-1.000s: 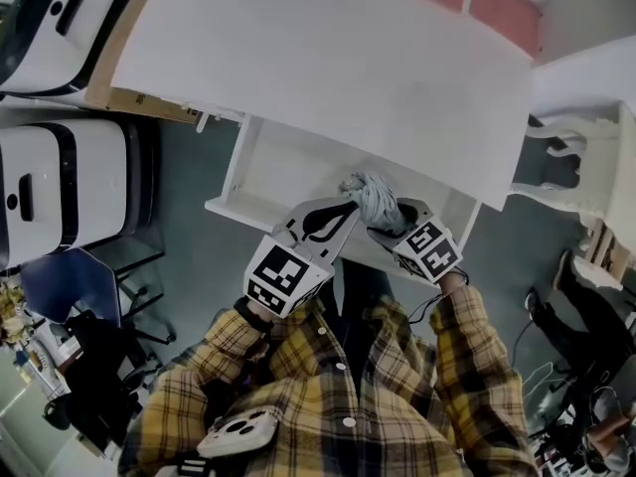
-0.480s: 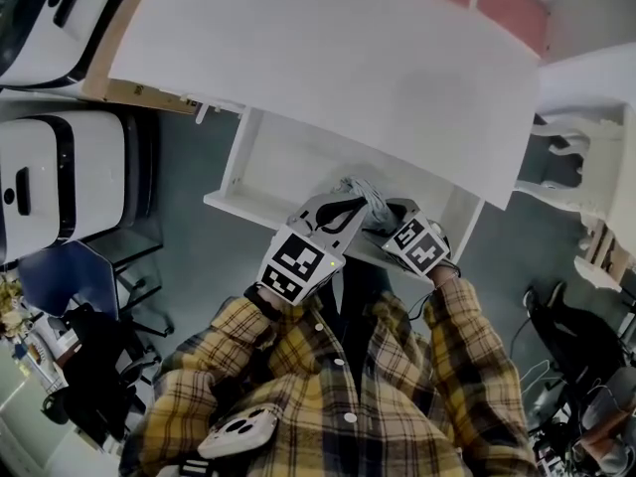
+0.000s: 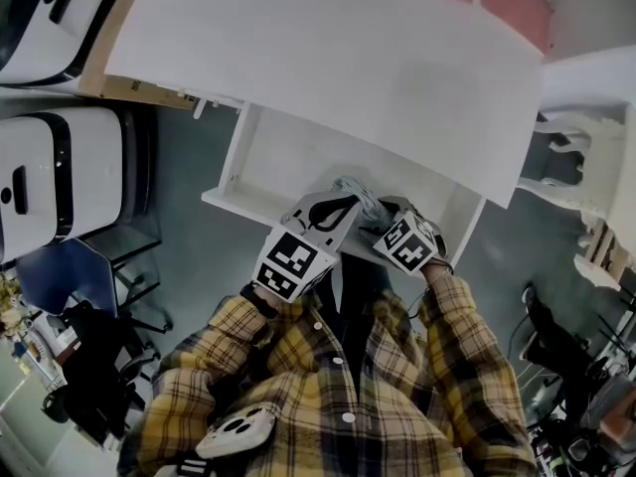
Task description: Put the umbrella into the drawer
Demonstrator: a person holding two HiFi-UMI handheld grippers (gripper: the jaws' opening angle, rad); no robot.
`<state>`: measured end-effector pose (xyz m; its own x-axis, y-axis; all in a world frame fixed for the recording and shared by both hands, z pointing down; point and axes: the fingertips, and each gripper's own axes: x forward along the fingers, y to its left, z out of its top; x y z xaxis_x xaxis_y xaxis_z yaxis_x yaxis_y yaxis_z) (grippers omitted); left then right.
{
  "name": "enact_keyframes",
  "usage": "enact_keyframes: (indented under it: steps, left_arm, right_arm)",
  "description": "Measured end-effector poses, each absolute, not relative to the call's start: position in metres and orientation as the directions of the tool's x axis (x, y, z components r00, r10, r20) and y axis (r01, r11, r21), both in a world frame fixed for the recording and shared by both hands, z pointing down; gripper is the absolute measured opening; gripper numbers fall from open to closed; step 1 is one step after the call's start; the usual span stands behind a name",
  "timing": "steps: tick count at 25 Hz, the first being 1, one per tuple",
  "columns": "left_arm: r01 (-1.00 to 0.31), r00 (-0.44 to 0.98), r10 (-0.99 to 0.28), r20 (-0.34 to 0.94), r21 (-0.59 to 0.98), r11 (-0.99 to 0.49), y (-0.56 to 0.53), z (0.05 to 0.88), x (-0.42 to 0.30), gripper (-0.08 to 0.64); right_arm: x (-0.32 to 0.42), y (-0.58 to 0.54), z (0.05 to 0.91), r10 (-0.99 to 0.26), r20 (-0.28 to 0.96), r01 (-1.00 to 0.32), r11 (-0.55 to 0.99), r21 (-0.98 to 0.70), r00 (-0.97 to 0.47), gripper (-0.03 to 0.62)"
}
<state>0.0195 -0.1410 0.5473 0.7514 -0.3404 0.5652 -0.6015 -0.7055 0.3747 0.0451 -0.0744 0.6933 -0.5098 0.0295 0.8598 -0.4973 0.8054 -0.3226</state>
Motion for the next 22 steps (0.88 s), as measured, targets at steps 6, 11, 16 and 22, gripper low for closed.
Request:
enact_keyframes:
  steps: [6, 11, 16, 22]
  left_arm:
    - [-0.605, 0.75, -0.344, 0.565, 0.376, -0.702, -0.142, 0.55, 0.019, 0.026]
    - [-0.606, 0.747, -0.338, 0.573, 0.376, -0.701, -0.14, 0.554, 0.018, 0.026]
    - [-0.605, 0.748, -0.339, 0.57, 0.377, -0.701, -0.14, 0.554, 0.02, 0.026]
    - [-0.604, 0.749, -0.341, 0.568, 0.375, -0.703, -0.139, 0.553, 0.021, 0.026]
  right_arm:
    - [0.043, -0.075, 0.701, 0.045, 0.876, -0.499, 0.807, -0.316, -0.481, 0.291]
    - [0.042, -0.076, 0.704, 0.046, 0.878, -0.502, 0.805, -0.315, -0.476, 0.295]
    - [0.041, -0.074, 0.707, 0.076, 0.877, -0.486, 0.808, -0.333, -0.474, 0.301]
    - [0.04, -0.073, 0.708, 0.073, 0.877, -0.489, 0.806, -0.333, -0.475, 0.302]
